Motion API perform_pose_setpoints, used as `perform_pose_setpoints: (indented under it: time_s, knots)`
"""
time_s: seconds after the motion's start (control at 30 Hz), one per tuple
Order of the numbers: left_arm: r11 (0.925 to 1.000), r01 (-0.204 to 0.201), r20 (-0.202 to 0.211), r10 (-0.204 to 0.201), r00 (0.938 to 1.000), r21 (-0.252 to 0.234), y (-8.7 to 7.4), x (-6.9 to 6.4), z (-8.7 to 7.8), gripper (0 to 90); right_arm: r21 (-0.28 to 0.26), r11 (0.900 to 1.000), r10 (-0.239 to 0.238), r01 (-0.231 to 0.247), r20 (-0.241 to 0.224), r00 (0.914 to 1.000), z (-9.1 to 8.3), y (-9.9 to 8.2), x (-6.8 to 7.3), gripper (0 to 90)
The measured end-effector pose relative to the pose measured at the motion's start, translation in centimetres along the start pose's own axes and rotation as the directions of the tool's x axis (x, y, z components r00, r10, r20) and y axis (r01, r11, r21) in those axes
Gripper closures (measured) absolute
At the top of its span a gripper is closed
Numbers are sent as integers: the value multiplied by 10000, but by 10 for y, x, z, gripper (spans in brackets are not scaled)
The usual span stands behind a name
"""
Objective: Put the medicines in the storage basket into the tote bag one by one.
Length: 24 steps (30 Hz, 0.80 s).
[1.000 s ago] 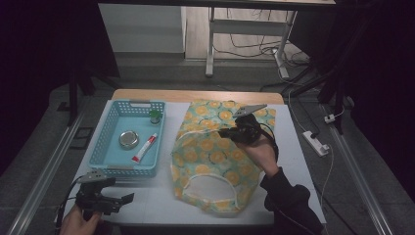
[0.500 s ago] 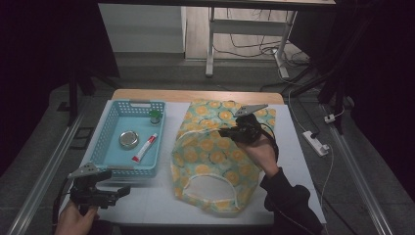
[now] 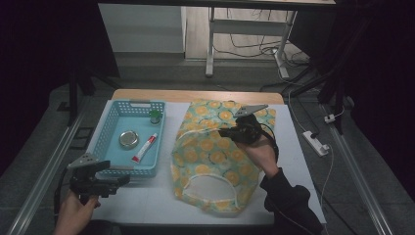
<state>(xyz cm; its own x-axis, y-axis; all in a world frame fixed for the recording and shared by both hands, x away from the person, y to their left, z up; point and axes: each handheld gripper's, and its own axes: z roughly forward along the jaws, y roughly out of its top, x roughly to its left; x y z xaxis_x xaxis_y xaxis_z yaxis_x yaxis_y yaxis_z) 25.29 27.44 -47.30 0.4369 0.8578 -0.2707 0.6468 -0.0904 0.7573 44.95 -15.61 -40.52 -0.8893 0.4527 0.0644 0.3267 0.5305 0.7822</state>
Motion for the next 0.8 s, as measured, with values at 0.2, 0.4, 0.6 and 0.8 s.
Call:
perform_pose_setpoints:
  time_s: [0.2,0.4,0.6,0.8]
  knots:
    - [9994,-104,-311,115,9995,343,11,8,7,4,6,10000,40,-40,-13,10000,0,0,-1,900]
    - [9989,-154,-630,182,9978,441,26,15,11,4,-17,10000,26,-26,-21,10000,0,0,-1,900]
    - [9989,-172,-678,202,9975,444,39,25,15,5,-102,9999,-51,51,12,10000,-2,1,0,900]
    - [9981,-70,-639,110,9979,618,51,35,23,5,-157,9999,16,-16,-37,10000,-3,1,-1,900]
